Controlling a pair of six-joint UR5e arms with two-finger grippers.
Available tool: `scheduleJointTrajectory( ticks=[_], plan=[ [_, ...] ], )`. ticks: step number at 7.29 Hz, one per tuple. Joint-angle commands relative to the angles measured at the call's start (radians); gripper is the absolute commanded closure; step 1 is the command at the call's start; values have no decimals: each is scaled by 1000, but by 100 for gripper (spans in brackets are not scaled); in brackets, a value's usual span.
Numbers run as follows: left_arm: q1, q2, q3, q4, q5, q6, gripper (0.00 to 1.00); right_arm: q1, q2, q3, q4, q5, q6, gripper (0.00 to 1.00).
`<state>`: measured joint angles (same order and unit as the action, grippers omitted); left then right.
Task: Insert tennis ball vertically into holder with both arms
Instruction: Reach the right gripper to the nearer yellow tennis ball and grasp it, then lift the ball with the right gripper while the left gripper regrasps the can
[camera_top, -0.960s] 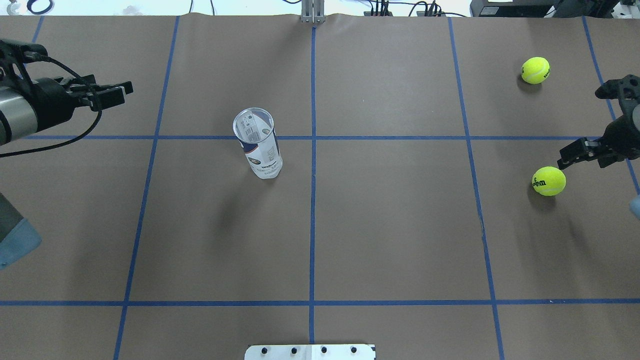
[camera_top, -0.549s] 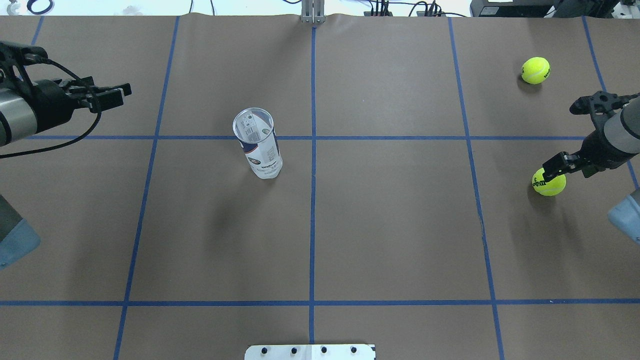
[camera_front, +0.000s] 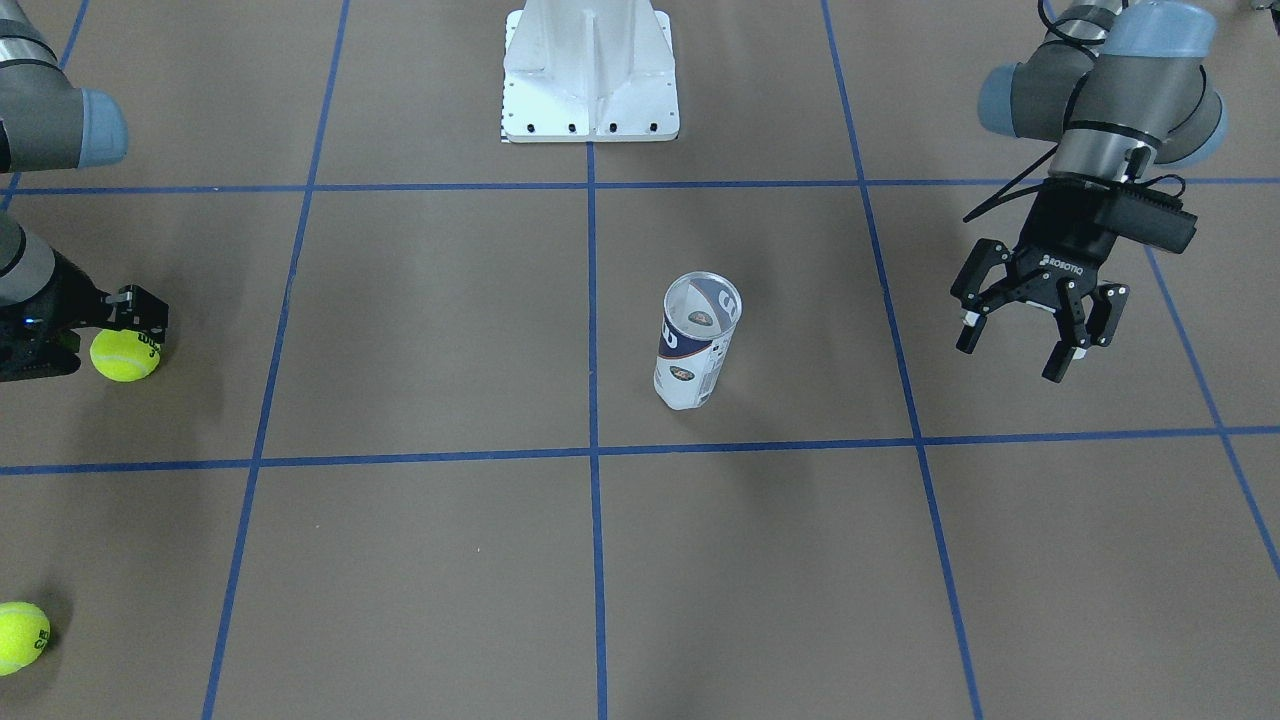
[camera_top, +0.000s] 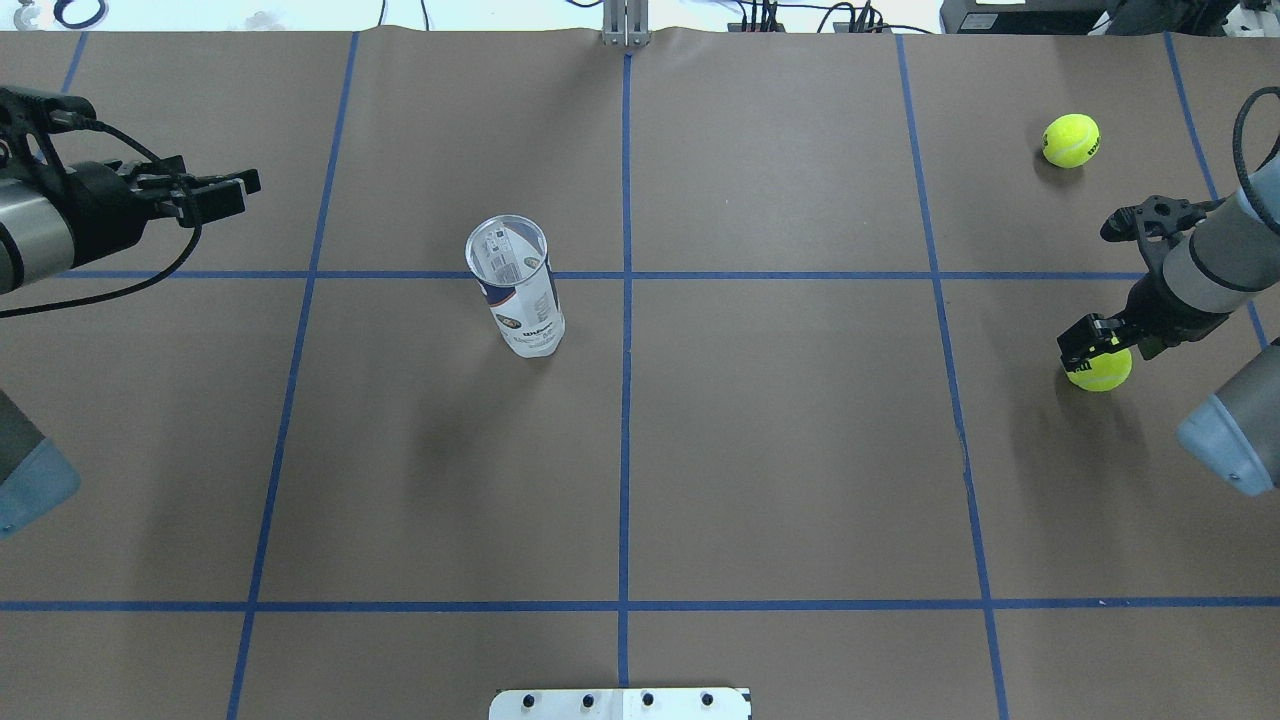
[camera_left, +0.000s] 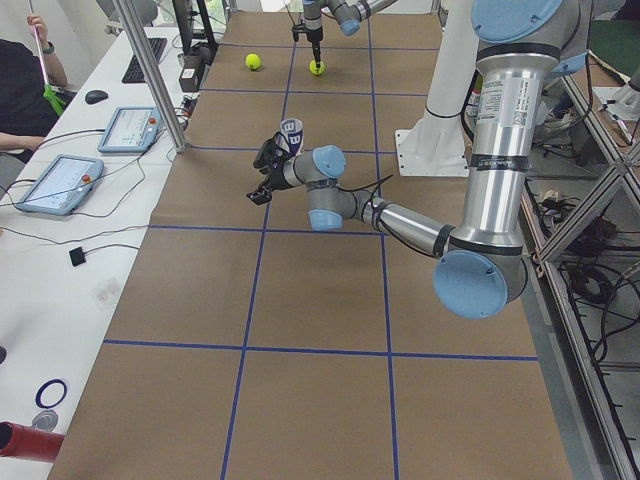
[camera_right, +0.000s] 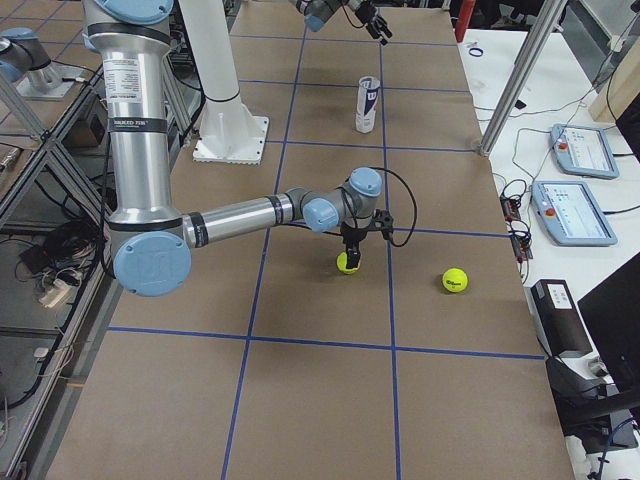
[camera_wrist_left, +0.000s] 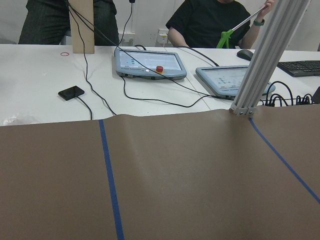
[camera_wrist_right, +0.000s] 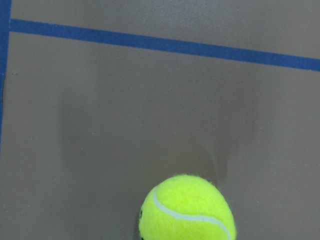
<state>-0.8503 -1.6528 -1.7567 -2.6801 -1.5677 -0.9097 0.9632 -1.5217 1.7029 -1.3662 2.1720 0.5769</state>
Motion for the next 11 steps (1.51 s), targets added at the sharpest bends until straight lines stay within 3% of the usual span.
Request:
scheduleJointTrajectory(
  ticks=[1,3,5,7,8,9,11],
  plan=[
    [0,1,0,-4,0,0,1,-6,14,-28,1,-12,-18,1],
    [0,2,3,-6,0,2,1,-9,18,-31,-1,-12,-19,4],
    [0,2,6,-6,0,2,1,-11,20,-37,1,-11,-20,20],
    [0,-1,6,-6,0,2,1,-8,18,-23,1,-9,-22,47],
    [0,-1,5,-6,0,2,1,-5,18,1,1,-6,-37,82],
    [0,-1,5,-6,0,2,1,9,17,39,1,-3,-37,100],
    [8,-16,9,-6,3,3,2,60,12,113,-1,2,-25,100]
  ],
)
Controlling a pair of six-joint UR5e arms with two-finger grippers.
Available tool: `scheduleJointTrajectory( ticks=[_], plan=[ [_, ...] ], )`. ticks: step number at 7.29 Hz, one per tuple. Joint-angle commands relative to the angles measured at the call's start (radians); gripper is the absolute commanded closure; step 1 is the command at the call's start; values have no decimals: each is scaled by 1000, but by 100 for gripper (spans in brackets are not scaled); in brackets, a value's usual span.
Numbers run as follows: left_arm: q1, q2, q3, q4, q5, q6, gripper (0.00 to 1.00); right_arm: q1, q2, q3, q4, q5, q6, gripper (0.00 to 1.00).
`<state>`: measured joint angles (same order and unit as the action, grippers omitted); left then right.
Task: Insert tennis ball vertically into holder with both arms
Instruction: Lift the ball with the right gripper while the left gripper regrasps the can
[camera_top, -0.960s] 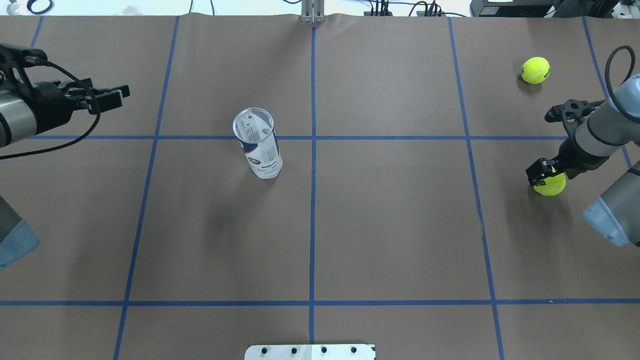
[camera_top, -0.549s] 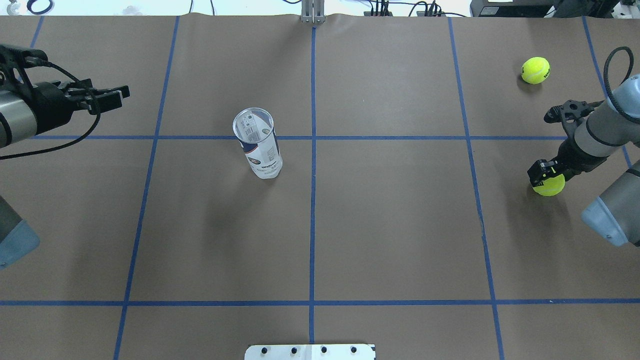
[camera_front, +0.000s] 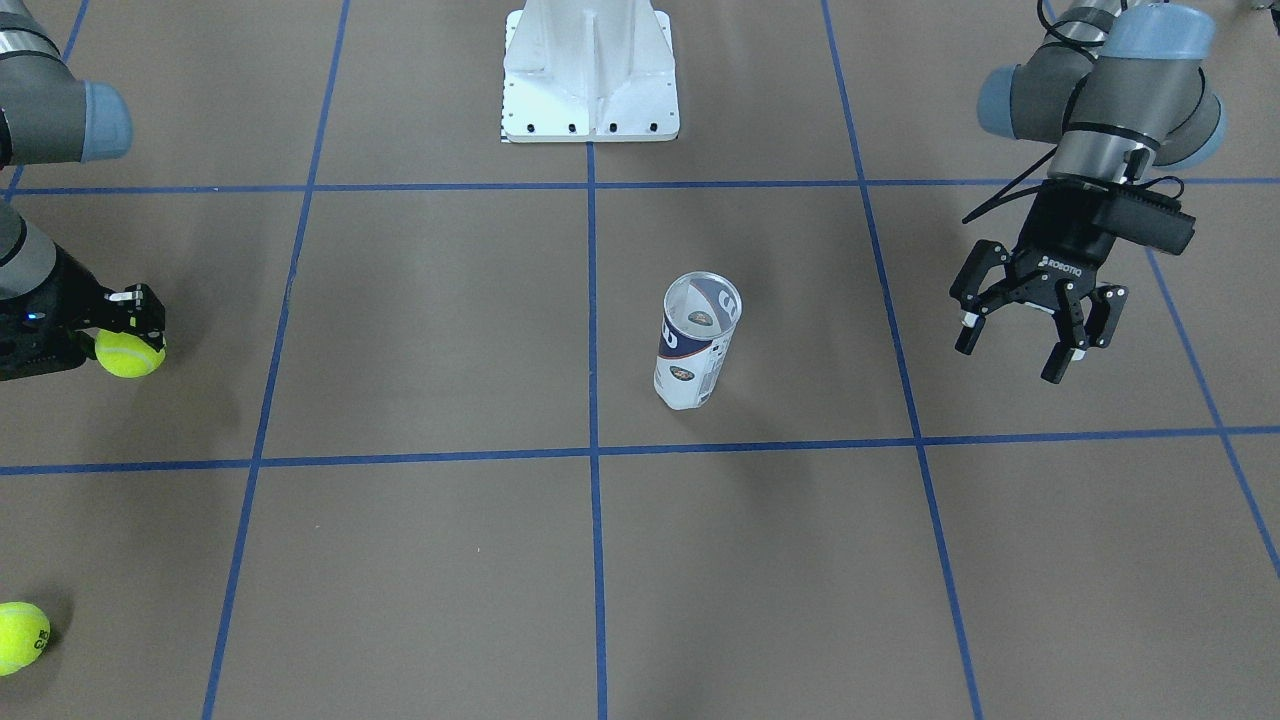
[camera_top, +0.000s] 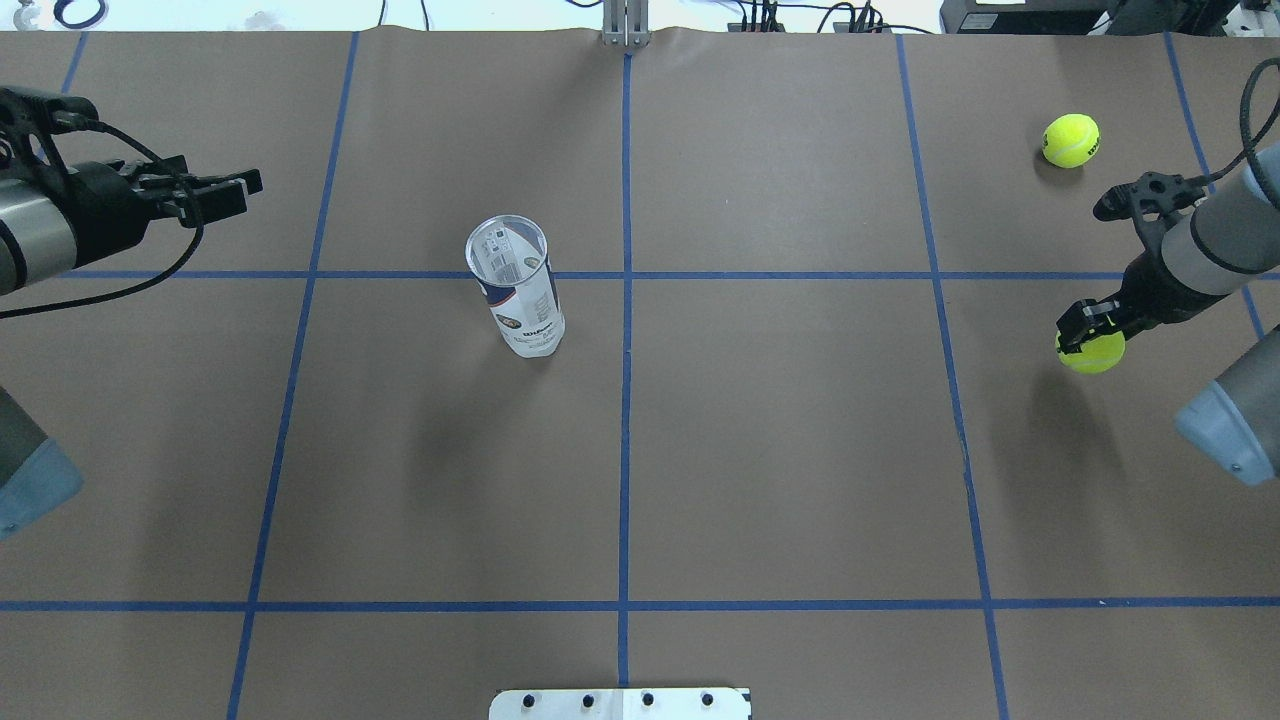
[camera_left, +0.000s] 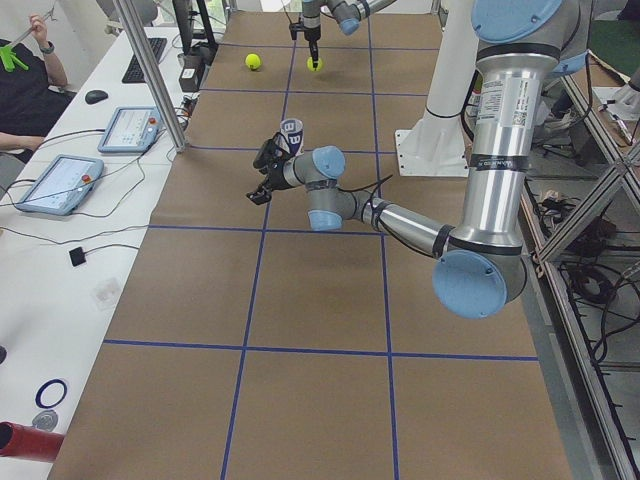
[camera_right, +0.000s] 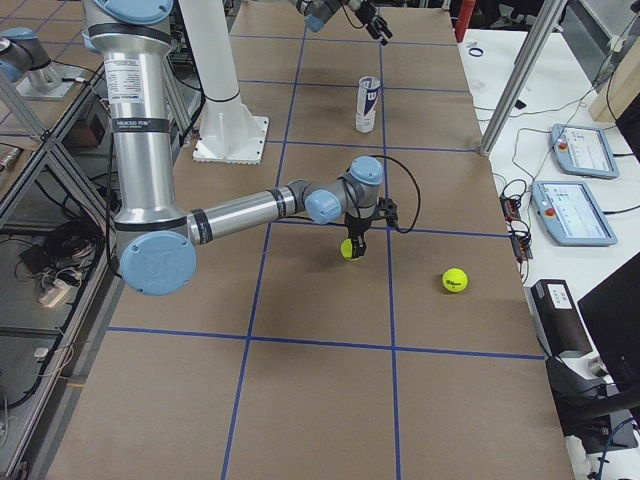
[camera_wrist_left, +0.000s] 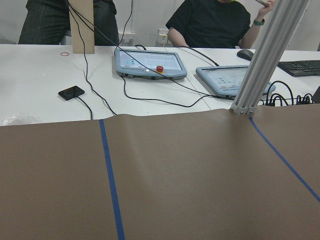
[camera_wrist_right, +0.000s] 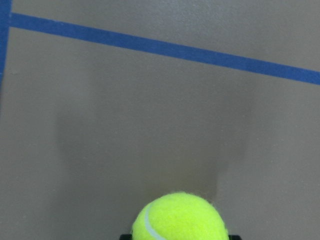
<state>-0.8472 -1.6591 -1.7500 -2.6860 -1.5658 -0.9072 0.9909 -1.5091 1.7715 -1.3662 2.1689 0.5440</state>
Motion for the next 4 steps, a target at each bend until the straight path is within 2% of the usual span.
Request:
scheduleJointTrajectory(
  ticks=[1,3,4],
  plan=[
    [43,-8,0,-2,3,-1,7,55,9,58,-1,11,14,100],
    [188,-65,-2,-3,47,22,8,95,94,60,-1,89,115,100],
    [267,-80,-2,-3,90,66,7,98,119,78,-1,94,123,100]
  ],
)
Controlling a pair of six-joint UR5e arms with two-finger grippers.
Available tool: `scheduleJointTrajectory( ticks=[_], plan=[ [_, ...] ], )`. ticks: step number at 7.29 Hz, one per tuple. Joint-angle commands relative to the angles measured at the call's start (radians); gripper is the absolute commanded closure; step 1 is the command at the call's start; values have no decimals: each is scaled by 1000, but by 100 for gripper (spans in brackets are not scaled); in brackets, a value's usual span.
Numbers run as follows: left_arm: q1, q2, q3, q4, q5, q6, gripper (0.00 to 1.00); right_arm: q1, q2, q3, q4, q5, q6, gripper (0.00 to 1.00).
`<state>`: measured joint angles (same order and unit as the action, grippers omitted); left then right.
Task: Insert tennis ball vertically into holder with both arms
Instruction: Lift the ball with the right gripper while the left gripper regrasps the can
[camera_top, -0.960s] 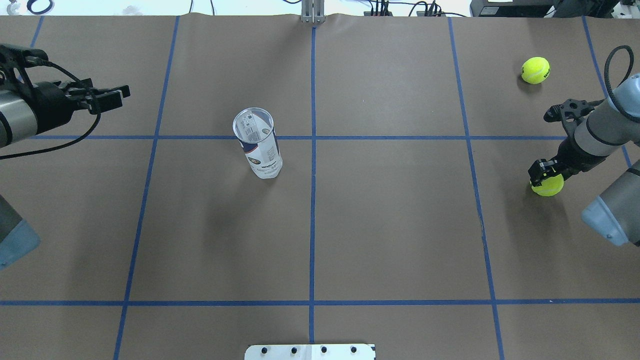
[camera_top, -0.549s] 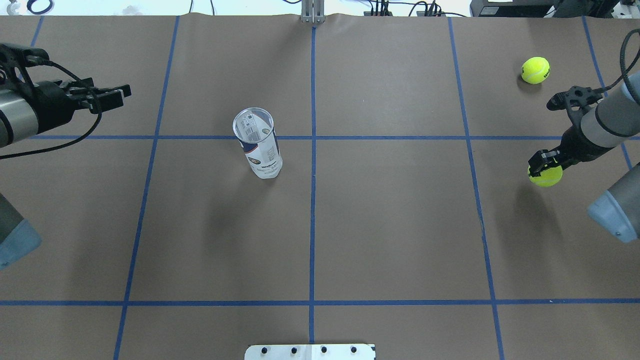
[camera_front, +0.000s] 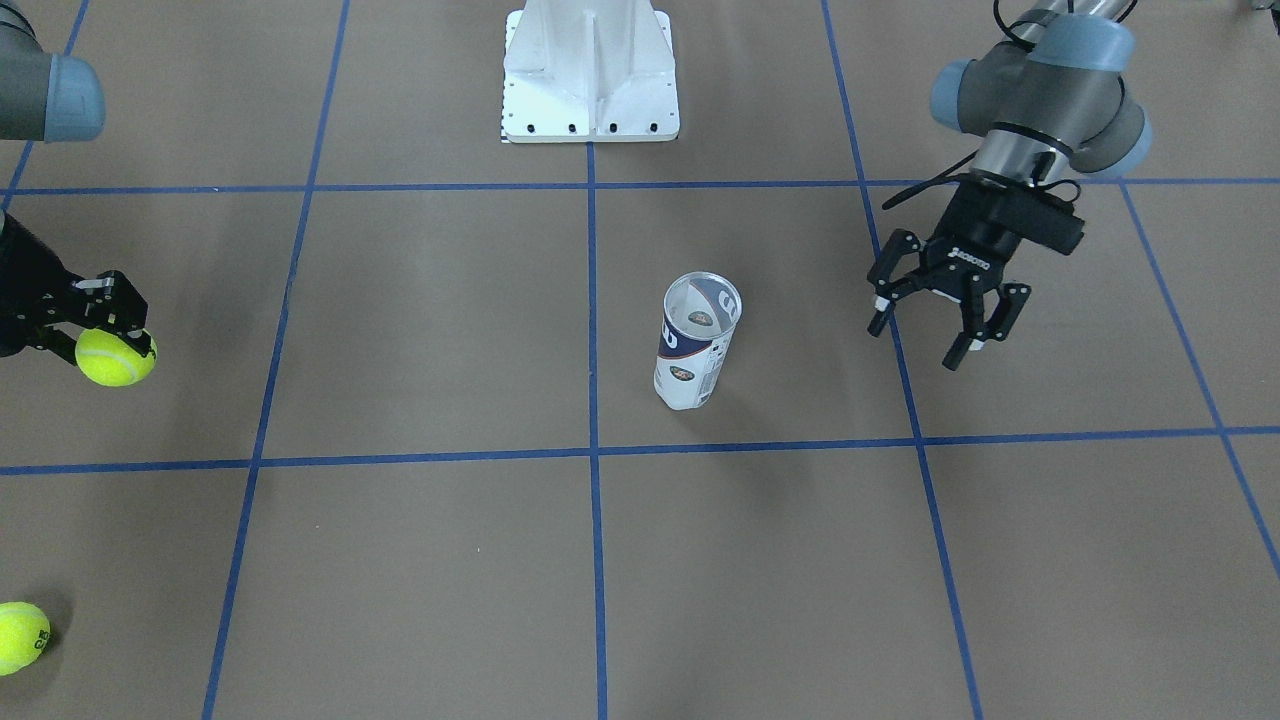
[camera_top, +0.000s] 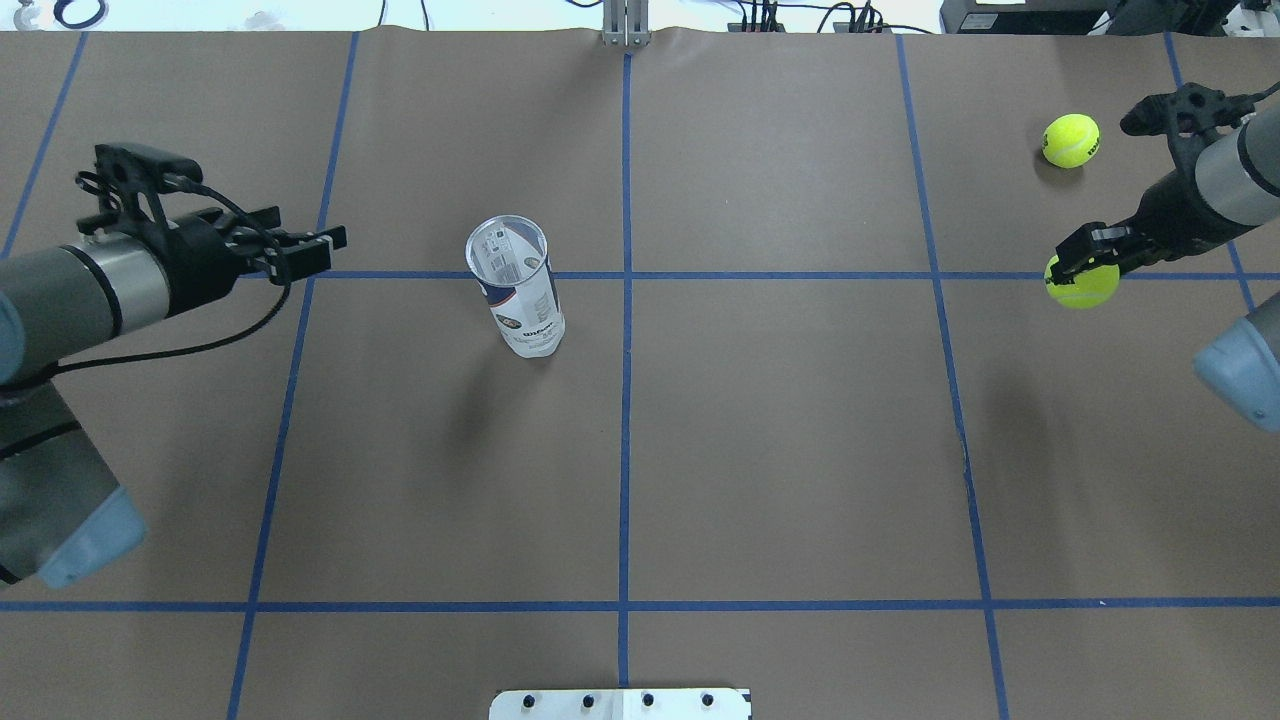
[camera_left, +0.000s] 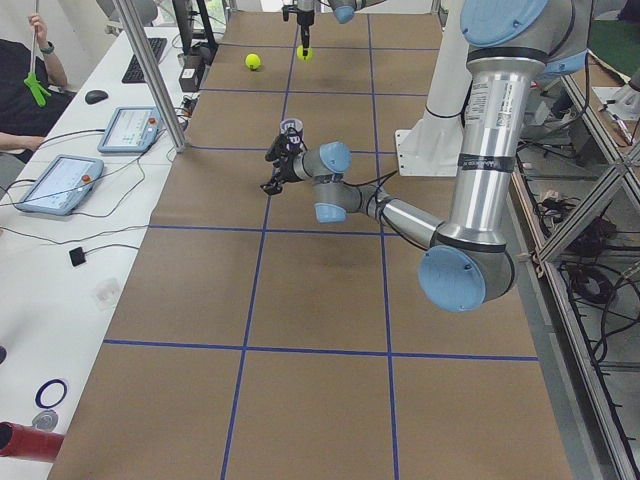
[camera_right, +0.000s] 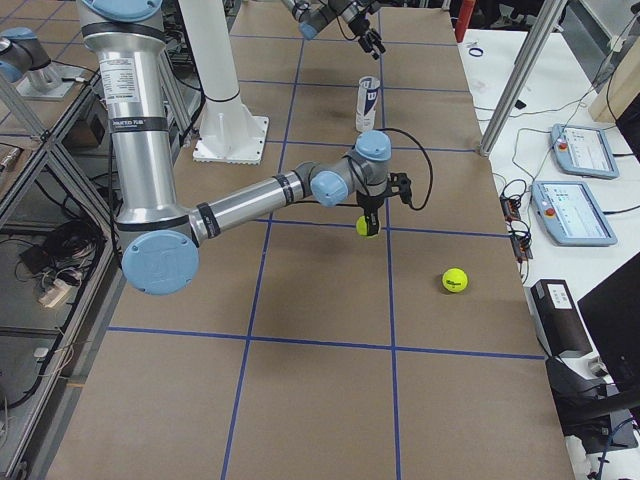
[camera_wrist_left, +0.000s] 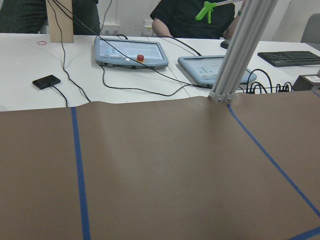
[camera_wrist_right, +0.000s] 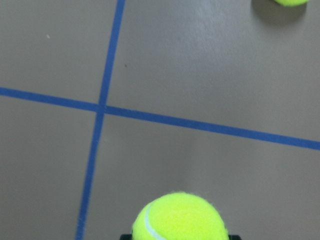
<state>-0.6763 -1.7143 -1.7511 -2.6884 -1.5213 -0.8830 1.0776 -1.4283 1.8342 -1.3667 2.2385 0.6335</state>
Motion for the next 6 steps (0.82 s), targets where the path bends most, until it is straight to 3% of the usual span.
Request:
scheduleJointTrajectory(
  ticks=[1,4,6],
  plan=[
    [156,-24,-1,-7,131,61,3,12,42,37,0,24,51,100],
    [270,-73,2,-1,245,67,1,12,100,65,-11,53,154,100],
    [380,-93,48,5,443,68,1,2,167,62,-15,58,250,100]
  ],
)
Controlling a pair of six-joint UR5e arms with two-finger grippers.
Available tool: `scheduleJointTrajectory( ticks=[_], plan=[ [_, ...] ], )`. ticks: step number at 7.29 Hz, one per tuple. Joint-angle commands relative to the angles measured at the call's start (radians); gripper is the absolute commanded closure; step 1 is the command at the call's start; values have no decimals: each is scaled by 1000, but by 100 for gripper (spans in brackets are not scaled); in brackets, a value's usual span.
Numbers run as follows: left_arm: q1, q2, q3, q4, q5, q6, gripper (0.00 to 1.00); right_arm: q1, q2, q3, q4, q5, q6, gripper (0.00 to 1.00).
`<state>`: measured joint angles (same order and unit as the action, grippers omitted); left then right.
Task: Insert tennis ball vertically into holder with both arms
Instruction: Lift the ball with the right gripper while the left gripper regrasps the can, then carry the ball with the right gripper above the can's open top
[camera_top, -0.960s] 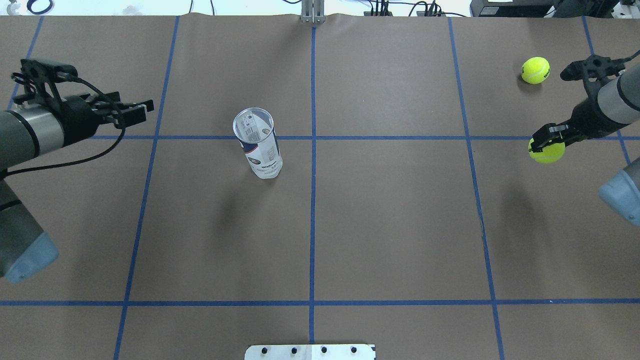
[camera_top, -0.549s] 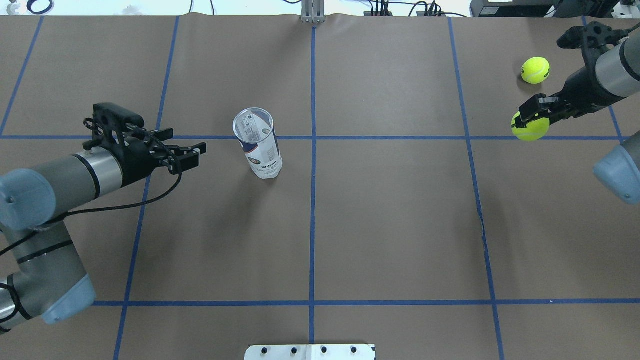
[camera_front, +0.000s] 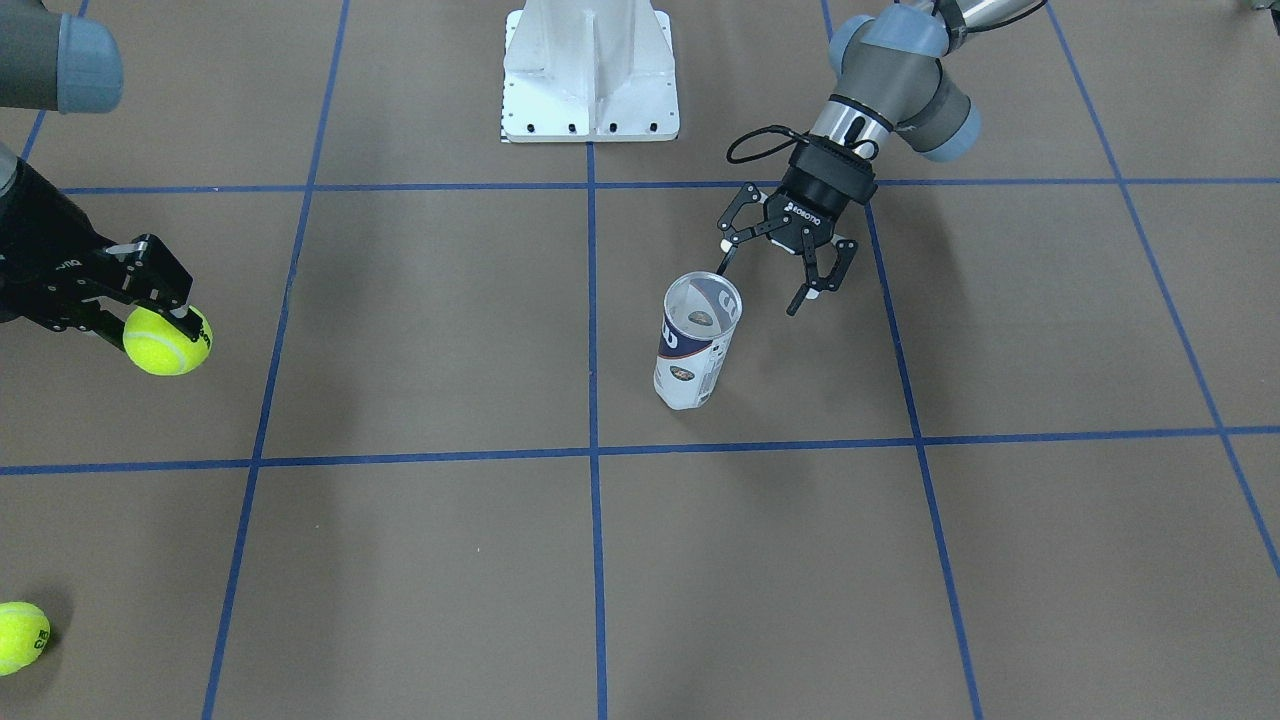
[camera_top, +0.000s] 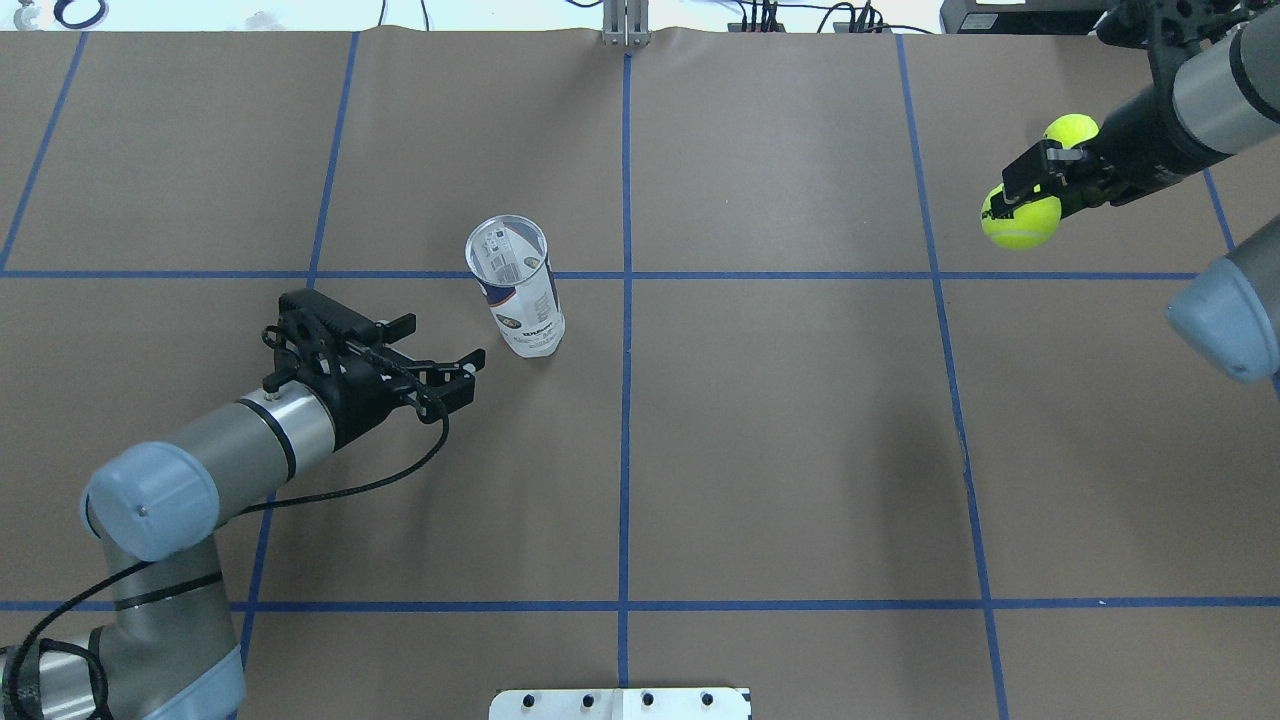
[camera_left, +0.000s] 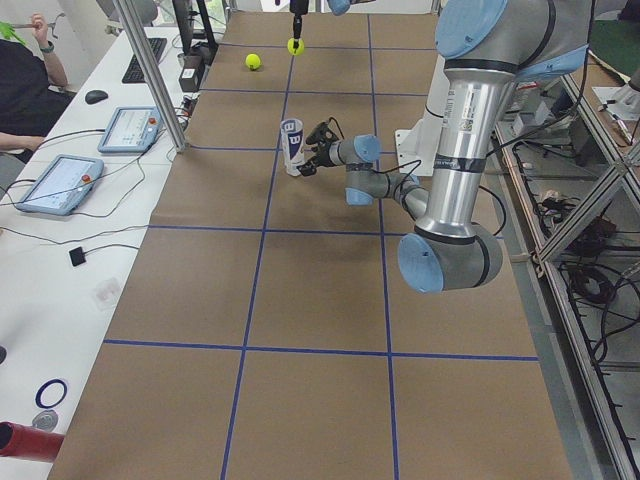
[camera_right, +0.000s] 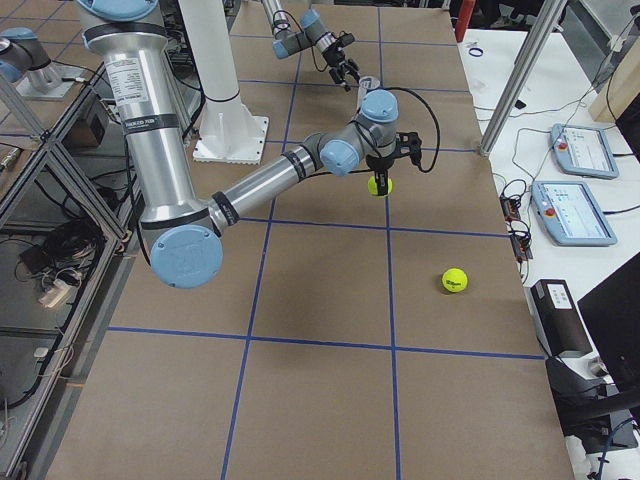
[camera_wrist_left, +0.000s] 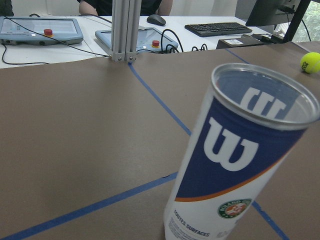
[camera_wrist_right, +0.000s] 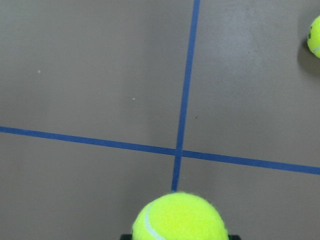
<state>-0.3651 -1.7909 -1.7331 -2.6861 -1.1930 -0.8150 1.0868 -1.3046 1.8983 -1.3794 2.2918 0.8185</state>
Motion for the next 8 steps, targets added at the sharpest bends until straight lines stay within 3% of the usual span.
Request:
scheduleJointTrajectory(
  ticks=[1,5,8],
  plan=[
    [78,-50,68,5,147,0,1,-31,80,-5,-3,3,115,100],
    [80,-186,200,29,196,2,1,-77,162,-8,-41,-14,185,100],
    [80,-203,207,64,233,4,0,-87,177,-11,-41,-21,186,100]
  ],
)
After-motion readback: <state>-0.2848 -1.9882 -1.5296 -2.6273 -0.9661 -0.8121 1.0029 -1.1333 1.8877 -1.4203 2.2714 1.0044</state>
